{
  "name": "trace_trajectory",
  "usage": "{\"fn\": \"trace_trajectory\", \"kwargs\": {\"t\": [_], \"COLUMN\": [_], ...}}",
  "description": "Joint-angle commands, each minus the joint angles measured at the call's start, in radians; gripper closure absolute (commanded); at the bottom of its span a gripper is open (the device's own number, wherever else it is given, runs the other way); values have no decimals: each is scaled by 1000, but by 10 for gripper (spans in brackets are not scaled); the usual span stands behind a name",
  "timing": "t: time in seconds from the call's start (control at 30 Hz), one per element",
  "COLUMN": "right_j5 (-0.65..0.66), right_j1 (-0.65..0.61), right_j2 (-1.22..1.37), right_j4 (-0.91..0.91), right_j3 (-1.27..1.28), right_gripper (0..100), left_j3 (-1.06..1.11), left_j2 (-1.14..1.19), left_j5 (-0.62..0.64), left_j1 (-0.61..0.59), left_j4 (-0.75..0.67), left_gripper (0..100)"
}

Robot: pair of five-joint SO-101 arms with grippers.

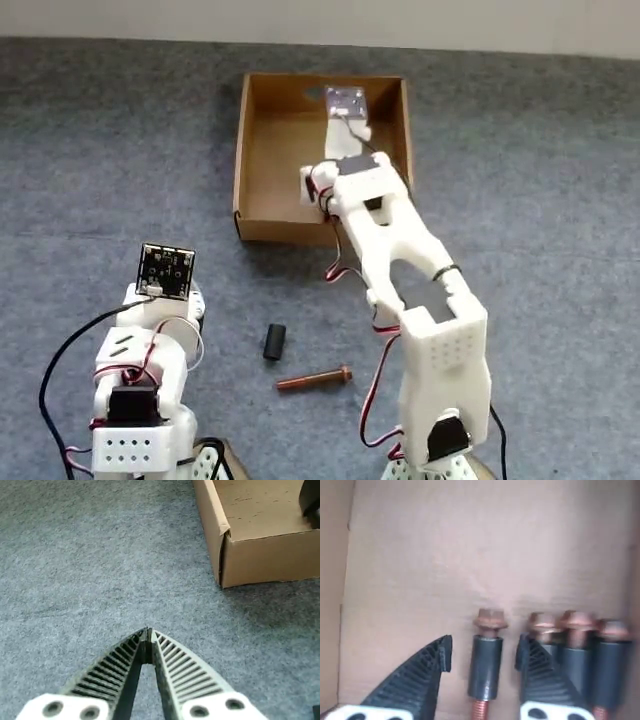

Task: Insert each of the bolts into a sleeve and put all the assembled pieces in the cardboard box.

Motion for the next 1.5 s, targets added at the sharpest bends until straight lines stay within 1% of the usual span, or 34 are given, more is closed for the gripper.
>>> {"fn": "trace_trajectory", "kwargs": {"t": [0.0,0.13,0.47,0.67,0.83,0.93,1.03,1.17,1.23,1.33,1.4,1.47], "right_j5": [-6,0,2,2,2,2,2,2,2,-3,-6,-6], "right_j1": [42,45,36,-64,-148,-194,-245,-328,-374,-424,-444,-463], "right_j2": [-162,-292,-544,-647,-664,-654,-653,-656,-657,-653,-648,-650], "right_j4": [54,124,407,591,716,756,704,512,427,332,288,240], "right_j3": [-44,-44,-44,-44,-42,-7,114,371,487,581,633,688], "right_gripper": [797,797,797,797,797,797,797,797,797,797,797,797], "left_j3": [15,15,15,15,15,10,4,7,5,4,8,12], "left_j2": [2,2,2,2,1,1,-1,-1,-1,-1,-1,-1], "left_j5": [-6,-6,-6,-6,-6,-2,2,6,68,167,210,239], "left_j1": [15,15,15,15,5,-50,-131,-213,-246,-325,-377,-403], "left_j4": [2,2,2,2,-2,-6,-14,-71,-80,-114,-138,-149], "left_gripper": [986,986,986,986,989,989,989,989,989,989,990,990]}}
